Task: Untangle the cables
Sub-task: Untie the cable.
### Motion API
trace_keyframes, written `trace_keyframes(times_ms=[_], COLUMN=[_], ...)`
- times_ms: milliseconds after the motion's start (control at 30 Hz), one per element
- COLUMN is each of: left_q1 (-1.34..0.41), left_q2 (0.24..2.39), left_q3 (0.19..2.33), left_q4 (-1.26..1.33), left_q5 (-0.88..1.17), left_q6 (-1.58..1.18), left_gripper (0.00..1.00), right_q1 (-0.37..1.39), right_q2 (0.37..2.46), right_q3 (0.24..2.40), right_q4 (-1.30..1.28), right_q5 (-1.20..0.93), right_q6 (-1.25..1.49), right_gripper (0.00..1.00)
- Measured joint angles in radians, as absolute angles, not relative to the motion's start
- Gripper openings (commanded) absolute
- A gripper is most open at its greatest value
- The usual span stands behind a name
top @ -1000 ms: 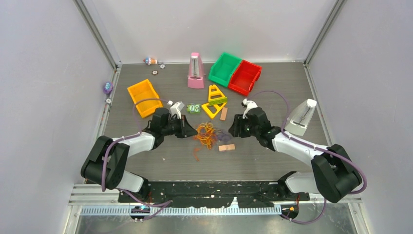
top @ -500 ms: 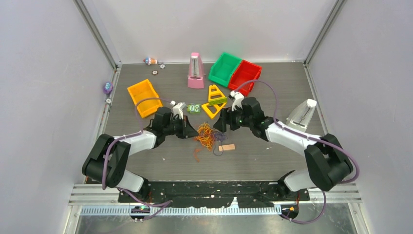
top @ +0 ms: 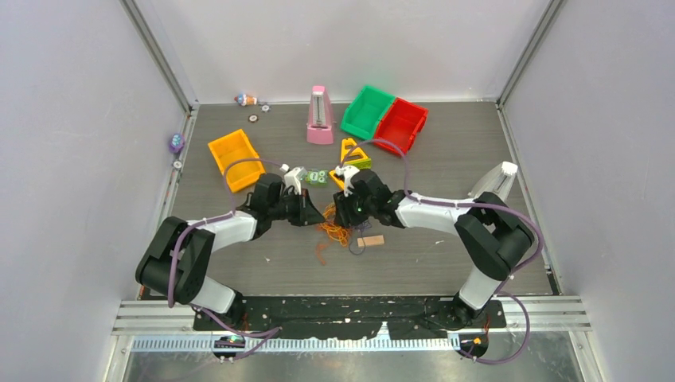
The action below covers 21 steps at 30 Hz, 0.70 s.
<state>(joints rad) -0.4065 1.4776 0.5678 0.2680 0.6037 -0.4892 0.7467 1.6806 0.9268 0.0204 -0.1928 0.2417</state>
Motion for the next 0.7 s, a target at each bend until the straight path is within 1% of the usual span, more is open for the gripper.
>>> trace_keyframes(times_ms=[33,100,167,267,333,400,533,633,667,700], left_q1=[-0.406,-0.406,-0.411,-0.417,-0.418,-0.42,-0.408,-0.401,-0.401,-0.401], left_q2=[1.478,1.477,1.469,1.417,1.34,1.283,1.202,1.208,1.217,1.23], left_q3=[0.568,0.568,0.568,0.555,0.532,0.519,0.507,0.507,0.507,0.508], left_q4=[0.267,0.262,0.25,0.234,0.215,0.199,0.127,0.107,0.107,0.107], left_q5=[0.603,0.598,0.579,0.531,0.461,0.395,0.189,0.149,0.153,0.159], left_q6=[-0.489,-0.488,-0.485,-0.481,-0.476,-0.477,-0.481,-0.482,-0.481,-0.479], left_gripper=[0.0,0.0,0.0,0.0,0.0,0.0,0.0,0.0,0.0,0.0], right_q1=[0.757,0.774,0.776,0.768,0.735,0.678,0.533,0.486,0.485,0.487], right_q2=[1.687,1.689,1.678,1.634,1.569,1.491,1.333,1.313,1.313,1.313], right_q3=[0.925,0.91,0.891,0.856,0.81,0.764,0.67,0.644,0.64,0.638], right_q4=[0.01,-0.002,-0.008,-0.023,-0.036,-0.031,-0.041,-0.052,-0.057,-0.062], right_q5=[-0.172,-0.117,-0.048,0.042,0.095,0.106,0.177,0.186,0.178,0.168], right_q6=[0.24,0.239,0.252,0.27,0.29,0.322,0.374,0.381,0.381,0.381], right_gripper=[0.21,0.08,0.06,0.05,0.05,0.05,0.05,0.06,0.12,0.21])
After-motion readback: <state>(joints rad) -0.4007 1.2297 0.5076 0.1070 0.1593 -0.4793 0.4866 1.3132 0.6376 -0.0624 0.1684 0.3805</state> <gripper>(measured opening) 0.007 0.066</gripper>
